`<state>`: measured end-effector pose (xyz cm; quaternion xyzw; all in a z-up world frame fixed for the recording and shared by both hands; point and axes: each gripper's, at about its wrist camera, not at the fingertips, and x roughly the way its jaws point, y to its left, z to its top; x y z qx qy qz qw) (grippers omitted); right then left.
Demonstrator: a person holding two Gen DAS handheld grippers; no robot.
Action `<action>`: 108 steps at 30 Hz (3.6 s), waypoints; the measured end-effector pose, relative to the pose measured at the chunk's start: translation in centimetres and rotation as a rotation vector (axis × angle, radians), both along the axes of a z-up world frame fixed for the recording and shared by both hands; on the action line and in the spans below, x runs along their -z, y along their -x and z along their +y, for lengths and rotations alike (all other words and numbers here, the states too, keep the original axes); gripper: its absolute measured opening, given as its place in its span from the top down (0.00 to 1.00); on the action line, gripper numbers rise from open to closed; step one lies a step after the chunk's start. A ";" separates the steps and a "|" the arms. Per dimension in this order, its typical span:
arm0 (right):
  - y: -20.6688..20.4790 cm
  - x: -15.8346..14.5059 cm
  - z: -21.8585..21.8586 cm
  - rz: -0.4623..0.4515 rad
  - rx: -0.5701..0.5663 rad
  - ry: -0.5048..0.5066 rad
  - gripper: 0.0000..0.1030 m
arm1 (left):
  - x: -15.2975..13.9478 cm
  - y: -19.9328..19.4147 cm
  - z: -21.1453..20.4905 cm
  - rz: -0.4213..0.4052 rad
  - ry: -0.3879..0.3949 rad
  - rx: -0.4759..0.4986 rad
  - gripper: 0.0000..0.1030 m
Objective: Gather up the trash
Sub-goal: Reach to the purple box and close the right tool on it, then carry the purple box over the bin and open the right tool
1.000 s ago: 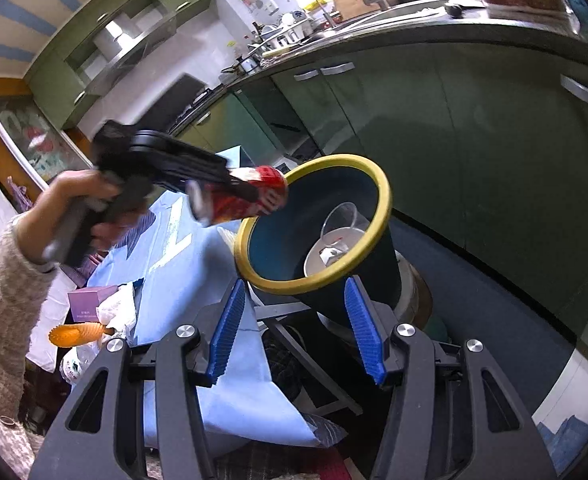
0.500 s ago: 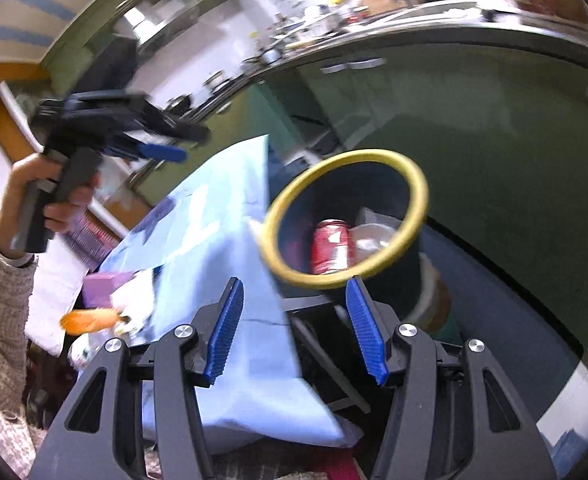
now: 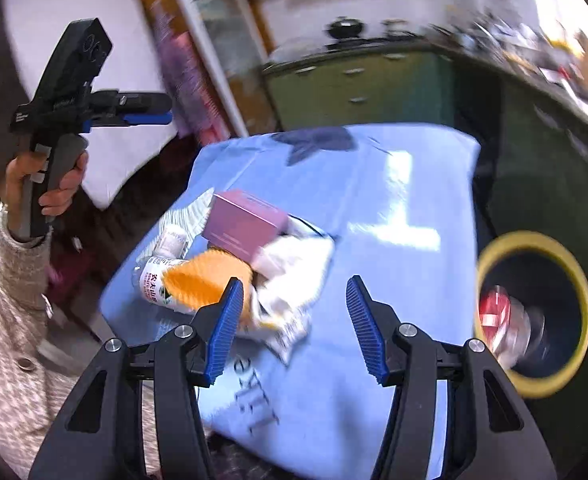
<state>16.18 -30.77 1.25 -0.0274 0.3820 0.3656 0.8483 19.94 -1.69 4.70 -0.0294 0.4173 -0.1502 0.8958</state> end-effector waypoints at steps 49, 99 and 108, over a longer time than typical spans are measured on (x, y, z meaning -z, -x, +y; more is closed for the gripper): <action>-6.5 -1.1 16.4 -0.107 -0.209 0.249 0.46 | 6.9 8.8 11.6 0.012 0.128 -0.197 0.10; 4.5 2.8 -15.2 -0.028 0.584 -0.143 0.25 | 10.6 3.1 -1.8 0.277 0.148 0.035 0.10; 5.1 3.6 -14.7 -0.018 0.572 -0.160 0.25 | 12.8 0.4 -3.3 0.390 0.305 0.057 0.16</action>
